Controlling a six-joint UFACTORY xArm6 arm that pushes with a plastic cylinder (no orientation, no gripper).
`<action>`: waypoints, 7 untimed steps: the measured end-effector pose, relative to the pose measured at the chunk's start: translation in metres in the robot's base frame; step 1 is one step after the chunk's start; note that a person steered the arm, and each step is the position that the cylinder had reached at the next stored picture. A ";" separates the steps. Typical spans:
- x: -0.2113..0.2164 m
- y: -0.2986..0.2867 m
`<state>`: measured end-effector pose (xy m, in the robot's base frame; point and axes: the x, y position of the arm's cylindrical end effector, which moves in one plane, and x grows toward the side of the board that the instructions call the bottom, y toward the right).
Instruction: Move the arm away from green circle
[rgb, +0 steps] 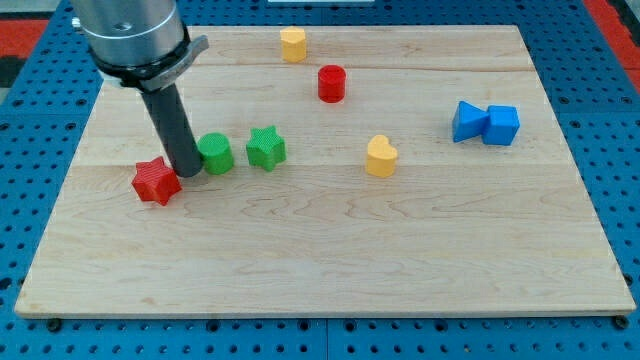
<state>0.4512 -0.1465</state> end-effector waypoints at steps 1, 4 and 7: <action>-0.007 0.013; 0.014 0.007; 0.010 0.010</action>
<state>0.4615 -0.1368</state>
